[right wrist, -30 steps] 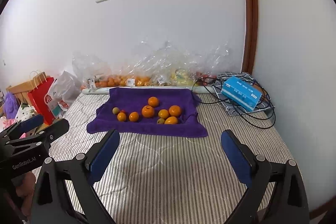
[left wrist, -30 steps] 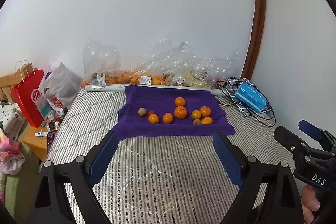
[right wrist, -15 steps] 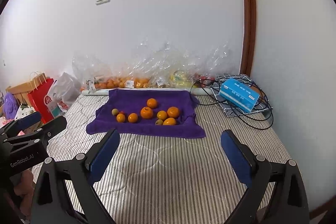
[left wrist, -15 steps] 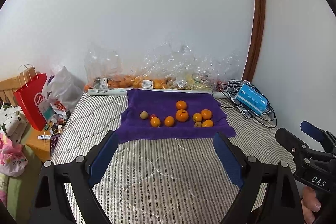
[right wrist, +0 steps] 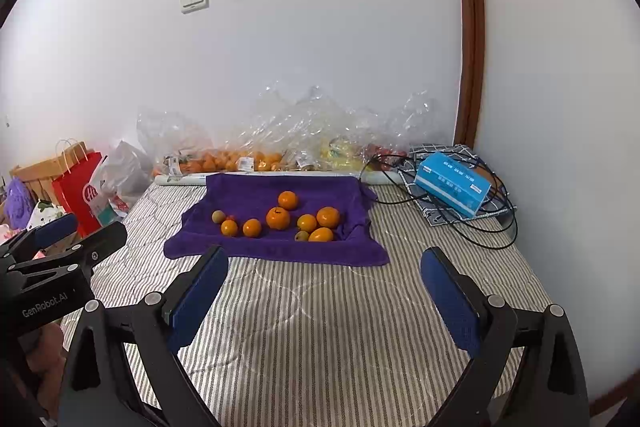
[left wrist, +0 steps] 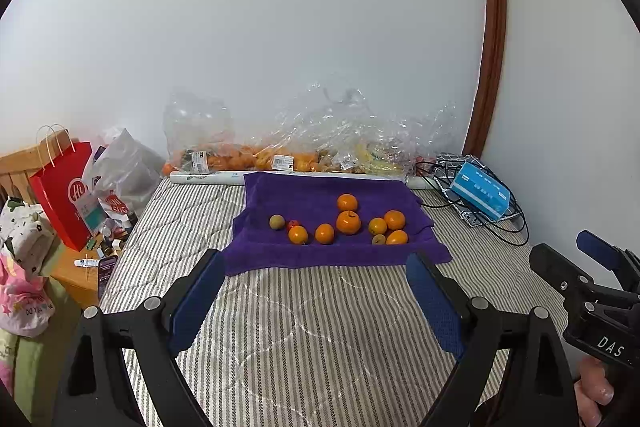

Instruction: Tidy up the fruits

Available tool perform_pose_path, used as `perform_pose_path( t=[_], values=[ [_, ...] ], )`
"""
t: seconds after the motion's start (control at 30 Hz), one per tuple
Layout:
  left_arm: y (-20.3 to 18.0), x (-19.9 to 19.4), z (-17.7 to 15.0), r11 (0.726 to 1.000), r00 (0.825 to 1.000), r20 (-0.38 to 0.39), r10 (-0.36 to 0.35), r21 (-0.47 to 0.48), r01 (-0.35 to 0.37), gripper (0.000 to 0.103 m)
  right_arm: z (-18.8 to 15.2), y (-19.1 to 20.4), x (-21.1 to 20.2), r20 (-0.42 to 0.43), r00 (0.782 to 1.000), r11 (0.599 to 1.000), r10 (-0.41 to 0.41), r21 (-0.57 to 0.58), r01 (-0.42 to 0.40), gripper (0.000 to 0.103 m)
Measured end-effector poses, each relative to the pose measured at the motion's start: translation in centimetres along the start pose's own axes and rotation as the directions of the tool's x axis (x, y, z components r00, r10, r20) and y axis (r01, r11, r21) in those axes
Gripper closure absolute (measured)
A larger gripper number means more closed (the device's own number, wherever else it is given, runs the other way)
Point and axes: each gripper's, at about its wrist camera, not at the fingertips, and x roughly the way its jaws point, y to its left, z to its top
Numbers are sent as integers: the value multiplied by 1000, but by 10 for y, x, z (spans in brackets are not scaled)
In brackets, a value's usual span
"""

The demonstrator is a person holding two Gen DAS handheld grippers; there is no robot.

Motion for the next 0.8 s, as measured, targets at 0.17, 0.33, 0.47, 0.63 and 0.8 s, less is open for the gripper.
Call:
perform_pose_path(
  t=[0.17,0.33,0.47,0.63,0.8],
  values=[
    [0,-1,0,1000,1000,1,0,2,0,12,0,0,0,0,1000,1000,-5,-5,5,7],
    [0,0,0,1000,1000,1,1,2,-1,12,0,0,0,1,1000,1000,-8,-7,8,7],
    [-1,-1,0,1000,1000,2,2,2,-2,11,0,0,0,2,1000,1000,-7,-5,7,7],
    [-1,-1,1,1000,1000,2,1,5,-1,11,0,0,0,2,1000,1000,-8,-7,8,7],
    [-1,-2,1,1000,1000,4,4,7,-4,11,0,-1,-1,3,1000,1000,-7,-7,7,7]
  ],
)
